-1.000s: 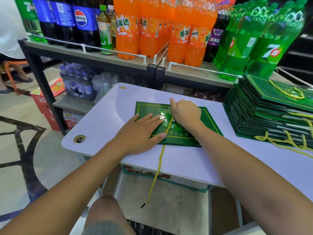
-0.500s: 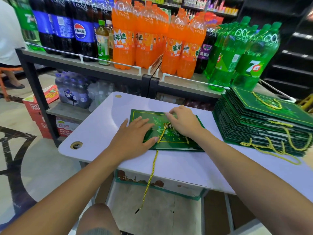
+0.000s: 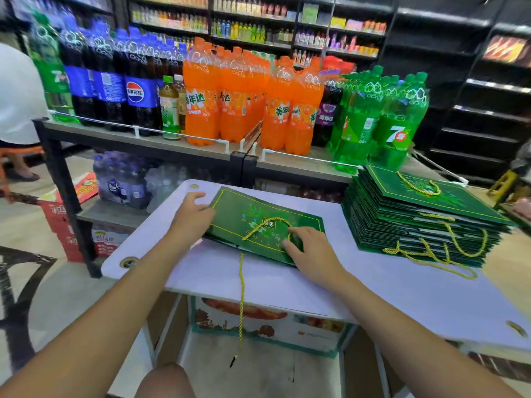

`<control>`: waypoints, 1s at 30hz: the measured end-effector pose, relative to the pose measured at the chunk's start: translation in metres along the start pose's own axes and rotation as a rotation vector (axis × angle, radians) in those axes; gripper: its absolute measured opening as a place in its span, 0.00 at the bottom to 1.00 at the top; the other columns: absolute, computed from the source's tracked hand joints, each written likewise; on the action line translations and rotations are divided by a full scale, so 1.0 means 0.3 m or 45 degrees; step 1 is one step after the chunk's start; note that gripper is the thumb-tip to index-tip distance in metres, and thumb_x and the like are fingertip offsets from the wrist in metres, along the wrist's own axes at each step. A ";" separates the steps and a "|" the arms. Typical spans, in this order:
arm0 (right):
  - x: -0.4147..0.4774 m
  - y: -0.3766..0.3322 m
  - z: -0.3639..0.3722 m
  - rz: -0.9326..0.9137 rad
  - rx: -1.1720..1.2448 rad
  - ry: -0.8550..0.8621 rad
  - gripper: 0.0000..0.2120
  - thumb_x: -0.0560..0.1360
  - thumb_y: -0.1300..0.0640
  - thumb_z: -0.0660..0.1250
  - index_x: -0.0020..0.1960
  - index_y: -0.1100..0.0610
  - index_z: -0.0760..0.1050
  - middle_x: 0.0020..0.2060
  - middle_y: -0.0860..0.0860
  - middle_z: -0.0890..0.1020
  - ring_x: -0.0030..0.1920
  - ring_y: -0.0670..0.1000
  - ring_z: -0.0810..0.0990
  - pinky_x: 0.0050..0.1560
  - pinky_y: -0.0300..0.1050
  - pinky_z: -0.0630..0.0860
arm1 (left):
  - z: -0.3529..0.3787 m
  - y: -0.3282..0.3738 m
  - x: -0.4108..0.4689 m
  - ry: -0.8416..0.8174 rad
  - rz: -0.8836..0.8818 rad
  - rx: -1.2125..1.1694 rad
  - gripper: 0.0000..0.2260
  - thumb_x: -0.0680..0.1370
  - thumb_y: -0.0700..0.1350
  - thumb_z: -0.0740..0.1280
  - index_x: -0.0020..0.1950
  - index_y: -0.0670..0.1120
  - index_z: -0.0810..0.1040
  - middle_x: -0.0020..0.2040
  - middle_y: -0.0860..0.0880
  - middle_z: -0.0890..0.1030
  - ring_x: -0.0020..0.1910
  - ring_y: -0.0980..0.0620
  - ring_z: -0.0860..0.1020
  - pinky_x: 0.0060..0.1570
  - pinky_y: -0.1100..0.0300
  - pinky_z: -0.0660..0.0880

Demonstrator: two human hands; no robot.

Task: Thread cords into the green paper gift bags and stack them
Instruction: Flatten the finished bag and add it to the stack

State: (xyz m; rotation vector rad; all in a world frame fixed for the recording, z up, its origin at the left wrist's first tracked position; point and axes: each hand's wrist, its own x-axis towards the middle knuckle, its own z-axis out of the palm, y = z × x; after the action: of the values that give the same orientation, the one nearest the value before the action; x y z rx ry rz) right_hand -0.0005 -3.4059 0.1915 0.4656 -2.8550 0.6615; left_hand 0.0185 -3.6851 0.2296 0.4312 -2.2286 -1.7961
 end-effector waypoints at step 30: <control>-0.019 -0.019 -0.504 0.447 1.863 -0.383 0.33 0.79 0.31 0.59 0.67 0.58 0.76 0.55 0.58 0.84 0.51 0.57 0.86 0.55 0.53 0.81 | 0.379 0.354 -0.299 -0.689 1.217 0.581 0.23 0.85 0.42 0.63 0.80 0.51 0.65 0.75 0.56 0.71 0.70 0.60 0.69 0.66 0.68 0.66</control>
State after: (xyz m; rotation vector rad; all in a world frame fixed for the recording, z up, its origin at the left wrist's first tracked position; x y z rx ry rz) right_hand 0.0214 -3.3408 0.3265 0.1755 -2.1080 2.8608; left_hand 0.0515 -3.5274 0.3089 -1.0096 -2.4760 -0.9408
